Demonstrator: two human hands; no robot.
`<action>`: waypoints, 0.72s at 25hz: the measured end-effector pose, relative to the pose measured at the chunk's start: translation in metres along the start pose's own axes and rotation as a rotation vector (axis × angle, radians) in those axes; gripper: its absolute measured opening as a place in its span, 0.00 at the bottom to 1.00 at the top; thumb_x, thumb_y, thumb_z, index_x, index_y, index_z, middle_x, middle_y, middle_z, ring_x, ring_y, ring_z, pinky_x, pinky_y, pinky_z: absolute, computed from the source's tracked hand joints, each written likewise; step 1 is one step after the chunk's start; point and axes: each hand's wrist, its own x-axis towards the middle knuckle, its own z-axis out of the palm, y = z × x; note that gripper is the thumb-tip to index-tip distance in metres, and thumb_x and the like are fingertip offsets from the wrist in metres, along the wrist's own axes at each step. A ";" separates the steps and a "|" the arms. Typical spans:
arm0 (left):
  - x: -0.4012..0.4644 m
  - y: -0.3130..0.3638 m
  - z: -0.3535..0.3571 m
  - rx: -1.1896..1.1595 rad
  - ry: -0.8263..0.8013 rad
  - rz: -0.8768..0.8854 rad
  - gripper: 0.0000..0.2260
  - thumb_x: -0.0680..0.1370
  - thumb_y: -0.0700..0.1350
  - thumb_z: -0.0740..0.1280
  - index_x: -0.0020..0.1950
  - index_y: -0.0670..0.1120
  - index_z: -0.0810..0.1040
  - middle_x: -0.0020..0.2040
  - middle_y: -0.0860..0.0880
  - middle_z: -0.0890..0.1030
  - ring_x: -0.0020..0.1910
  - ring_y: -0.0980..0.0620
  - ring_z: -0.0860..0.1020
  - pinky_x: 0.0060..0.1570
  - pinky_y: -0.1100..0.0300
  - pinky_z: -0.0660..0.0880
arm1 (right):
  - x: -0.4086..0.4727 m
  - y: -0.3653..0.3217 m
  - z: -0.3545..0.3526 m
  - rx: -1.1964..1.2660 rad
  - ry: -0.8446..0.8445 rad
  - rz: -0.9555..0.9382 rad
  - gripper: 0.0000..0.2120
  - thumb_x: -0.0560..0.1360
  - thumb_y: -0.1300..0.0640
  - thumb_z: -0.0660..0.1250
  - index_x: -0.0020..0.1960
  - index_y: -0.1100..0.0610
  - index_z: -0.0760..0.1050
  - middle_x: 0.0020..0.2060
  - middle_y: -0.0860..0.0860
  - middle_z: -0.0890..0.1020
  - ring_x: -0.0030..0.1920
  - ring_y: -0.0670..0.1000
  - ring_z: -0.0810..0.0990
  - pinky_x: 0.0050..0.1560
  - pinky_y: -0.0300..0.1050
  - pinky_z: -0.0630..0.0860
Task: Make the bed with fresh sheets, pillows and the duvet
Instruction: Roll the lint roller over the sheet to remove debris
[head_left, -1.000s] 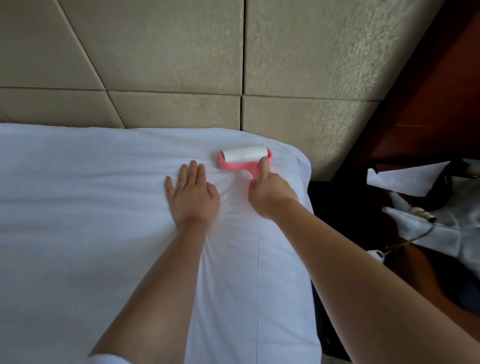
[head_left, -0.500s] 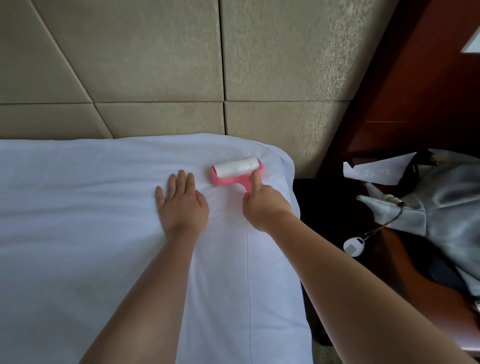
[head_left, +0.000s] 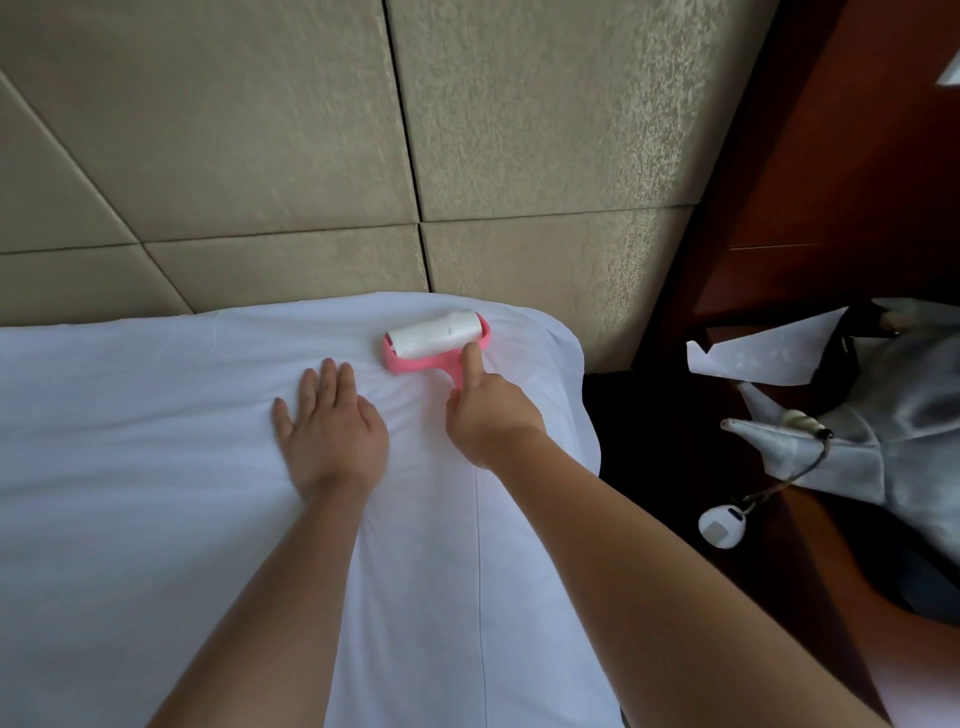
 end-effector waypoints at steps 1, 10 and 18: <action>-0.001 0.000 -0.001 0.000 -0.015 0.008 0.23 0.82 0.48 0.48 0.78 0.50 0.54 0.78 0.54 0.53 0.77 0.55 0.50 0.74 0.49 0.44 | -0.007 0.001 -0.002 -0.001 -0.006 0.007 0.28 0.80 0.59 0.52 0.76 0.54 0.45 0.35 0.51 0.70 0.37 0.53 0.72 0.30 0.44 0.63; -0.074 -0.025 -0.036 0.038 -0.163 0.161 0.24 0.83 0.51 0.42 0.79 0.50 0.44 0.79 0.53 0.43 0.77 0.54 0.43 0.75 0.52 0.42 | -0.104 0.005 -0.020 -0.107 -0.065 0.128 0.38 0.74 0.66 0.54 0.77 0.51 0.38 0.40 0.52 0.72 0.39 0.52 0.72 0.35 0.44 0.68; -0.143 -0.047 -0.055 -0.083 -0.180 0.281 0.22 0.83 0.47 0.49 0.78 0.46 0.55 0.78 0.50 0.53 0.77 0.52 0.50 0.73 0.54 0.46 | -0.211 0.007 -0.020 -0.050 0.035 0.230 0.41 0.71 0.65 0.54 0.77 0.48 0.36 0.34 0.51 0.73 0.31 0.49 0.71 0.27 0.42 0.65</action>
